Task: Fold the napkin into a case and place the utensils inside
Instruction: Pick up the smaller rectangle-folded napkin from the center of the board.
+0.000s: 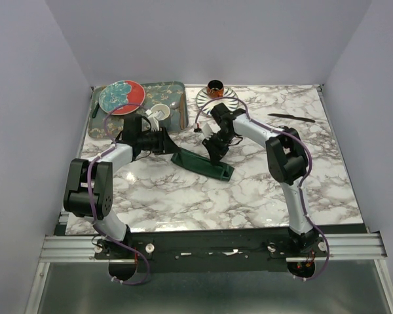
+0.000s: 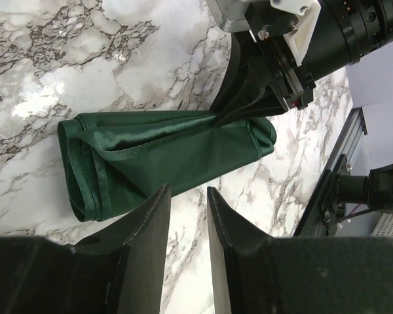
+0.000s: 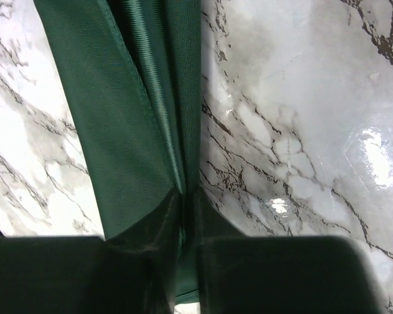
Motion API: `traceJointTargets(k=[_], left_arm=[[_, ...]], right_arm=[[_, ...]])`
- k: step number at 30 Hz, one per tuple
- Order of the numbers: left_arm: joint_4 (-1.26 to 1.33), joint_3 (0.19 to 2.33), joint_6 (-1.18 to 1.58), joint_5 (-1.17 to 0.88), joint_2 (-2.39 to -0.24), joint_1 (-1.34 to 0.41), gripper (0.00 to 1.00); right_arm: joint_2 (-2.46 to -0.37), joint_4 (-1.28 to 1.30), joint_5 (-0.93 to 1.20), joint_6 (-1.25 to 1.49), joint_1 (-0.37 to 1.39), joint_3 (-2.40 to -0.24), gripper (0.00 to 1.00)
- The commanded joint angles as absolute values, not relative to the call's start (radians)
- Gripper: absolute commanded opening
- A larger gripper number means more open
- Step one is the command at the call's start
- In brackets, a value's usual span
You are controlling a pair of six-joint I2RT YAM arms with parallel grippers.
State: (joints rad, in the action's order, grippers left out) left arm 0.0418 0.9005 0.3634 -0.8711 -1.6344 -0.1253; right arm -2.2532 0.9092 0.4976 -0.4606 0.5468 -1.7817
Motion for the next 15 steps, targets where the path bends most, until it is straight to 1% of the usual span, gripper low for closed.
traceJointTargets(k=[1, 3, 9, 15], left_arm=[[0.063, 0.884, 0.370, -0.850, -1.605, -0.110, 0.39], [0.063, 0.879, 0.368, -0.848, -1.595, -0.107, 0.38], [0.058, 0.870, 0.370, -0.848, -1.575, -0.100, 0.39], [0.055, 0.865, 0.362, -0.841, -1.559, -0.091, 0.39]], right_arm=[[-2.298, 0.913, 0.420, -0.451, 0.563, -1.753, 0.02], [-2.293, 0.923, 0.420, -0.449, 0.561, -1.767, 0.01], [-2.192, 0.881, 0.376, -0.459, 0.560, -1.758, 0.01], [-2.073, 0.773, 0.239, -0.485, 0.561, -1.692, 0.01]])
